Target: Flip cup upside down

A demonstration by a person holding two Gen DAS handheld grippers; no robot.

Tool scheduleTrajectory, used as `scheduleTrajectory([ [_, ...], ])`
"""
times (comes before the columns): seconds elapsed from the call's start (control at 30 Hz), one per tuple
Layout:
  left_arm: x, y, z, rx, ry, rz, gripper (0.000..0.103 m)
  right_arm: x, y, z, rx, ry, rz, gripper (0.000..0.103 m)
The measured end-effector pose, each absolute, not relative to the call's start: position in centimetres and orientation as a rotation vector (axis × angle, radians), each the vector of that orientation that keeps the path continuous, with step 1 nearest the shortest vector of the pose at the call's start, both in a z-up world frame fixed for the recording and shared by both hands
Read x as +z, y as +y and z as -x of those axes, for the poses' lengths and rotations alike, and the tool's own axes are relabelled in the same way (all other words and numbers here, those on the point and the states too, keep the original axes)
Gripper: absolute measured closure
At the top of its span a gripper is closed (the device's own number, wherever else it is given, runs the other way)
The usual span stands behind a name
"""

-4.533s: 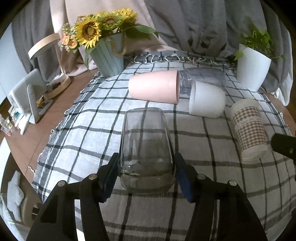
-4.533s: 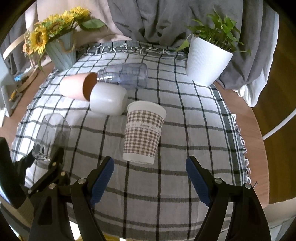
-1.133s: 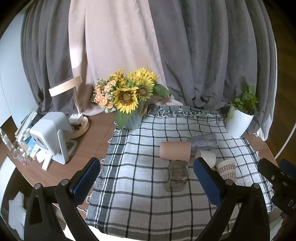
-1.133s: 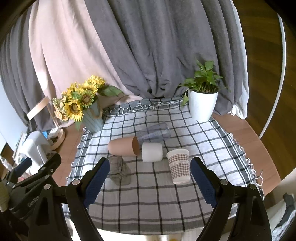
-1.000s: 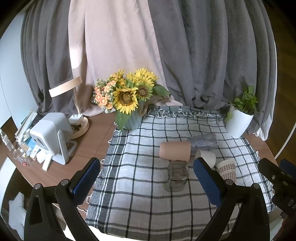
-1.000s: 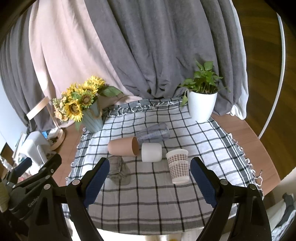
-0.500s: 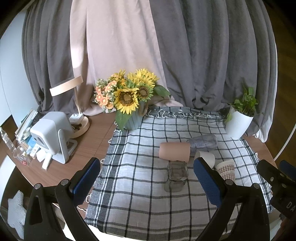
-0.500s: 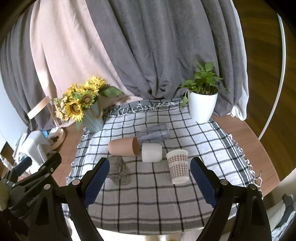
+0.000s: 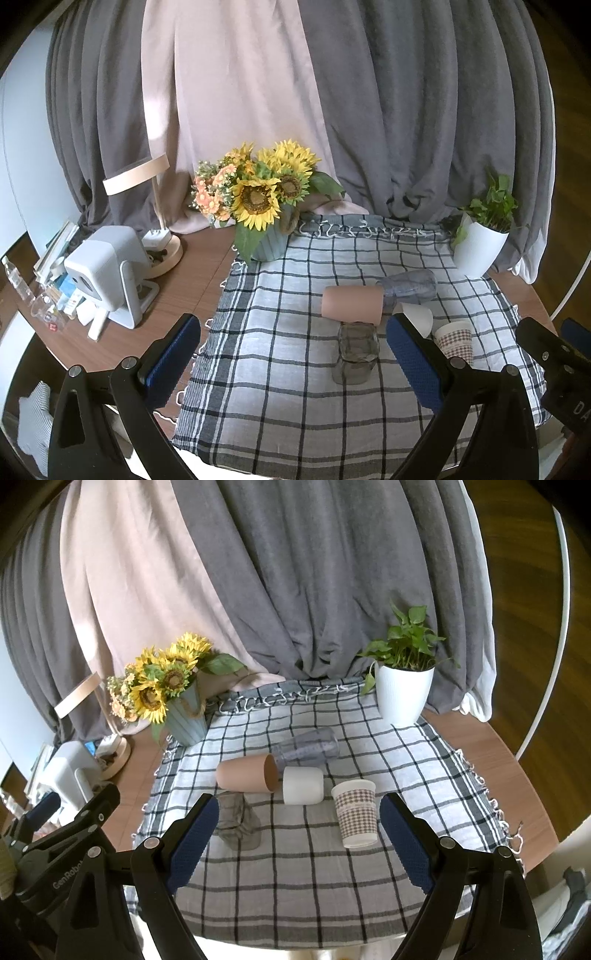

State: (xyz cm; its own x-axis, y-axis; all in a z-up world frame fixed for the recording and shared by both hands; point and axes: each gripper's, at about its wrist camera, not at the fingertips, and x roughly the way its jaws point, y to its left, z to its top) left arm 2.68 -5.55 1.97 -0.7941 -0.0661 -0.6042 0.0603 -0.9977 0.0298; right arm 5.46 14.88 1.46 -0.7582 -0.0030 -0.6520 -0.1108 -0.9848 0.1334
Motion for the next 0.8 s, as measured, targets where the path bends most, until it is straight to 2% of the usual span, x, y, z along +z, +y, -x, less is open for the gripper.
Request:
scheduleTrajectory([
  [0.8,2.02,-5.88,-2.29,-2.908,-0.015,-0.985,0.001,1.33,15.07,-5.19,2.879,0.252,1.066,0.014],
])
